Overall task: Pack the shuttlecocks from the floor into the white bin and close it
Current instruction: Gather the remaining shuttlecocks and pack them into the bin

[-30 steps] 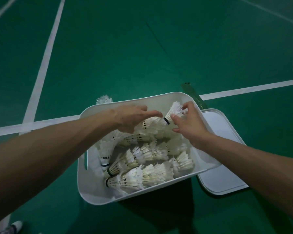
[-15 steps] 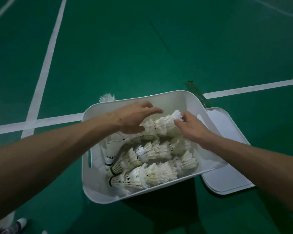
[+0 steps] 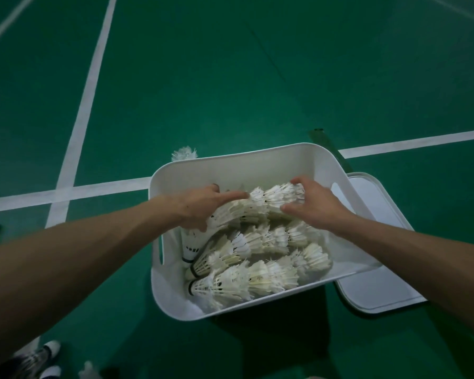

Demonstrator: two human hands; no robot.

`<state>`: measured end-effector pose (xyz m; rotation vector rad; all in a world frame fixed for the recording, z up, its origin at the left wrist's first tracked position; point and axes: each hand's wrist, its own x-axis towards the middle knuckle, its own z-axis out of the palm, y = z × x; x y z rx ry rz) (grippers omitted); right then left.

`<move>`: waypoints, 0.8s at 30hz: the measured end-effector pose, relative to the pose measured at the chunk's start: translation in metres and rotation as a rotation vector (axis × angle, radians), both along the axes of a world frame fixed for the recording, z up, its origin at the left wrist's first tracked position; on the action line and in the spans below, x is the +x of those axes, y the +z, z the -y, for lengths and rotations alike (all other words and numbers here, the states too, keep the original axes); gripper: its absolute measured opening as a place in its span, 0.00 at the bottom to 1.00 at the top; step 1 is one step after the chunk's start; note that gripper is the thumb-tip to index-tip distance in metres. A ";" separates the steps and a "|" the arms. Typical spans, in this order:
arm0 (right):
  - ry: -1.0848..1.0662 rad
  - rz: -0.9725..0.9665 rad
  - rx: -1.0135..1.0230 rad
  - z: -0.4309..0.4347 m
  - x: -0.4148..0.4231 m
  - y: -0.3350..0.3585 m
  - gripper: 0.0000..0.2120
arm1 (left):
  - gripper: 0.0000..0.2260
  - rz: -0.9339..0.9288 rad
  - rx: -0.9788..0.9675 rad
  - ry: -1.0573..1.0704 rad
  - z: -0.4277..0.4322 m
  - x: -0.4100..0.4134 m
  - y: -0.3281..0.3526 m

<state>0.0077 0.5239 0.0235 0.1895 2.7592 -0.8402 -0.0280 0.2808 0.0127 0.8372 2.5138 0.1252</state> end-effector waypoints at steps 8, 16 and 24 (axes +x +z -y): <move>0.035 -0.017 0.068 -0.011 -0.001 -0.003 0.27 | 0.57 -0.041 0.050 -0.059 -0.003 -0.004 -0.003; 0.085 -0.105 0.102 -0.009 -0.008 -0.010 0.30 | 0.57 -0.002 0.034 -0.055 -0.017 -0.006 -0.004; 0.133 -0.099 0.152 -0.007 -0.009 -0.019 0.25 | 0.54 0.003 0.011 -0.128 -0.026 -0.006 -0.008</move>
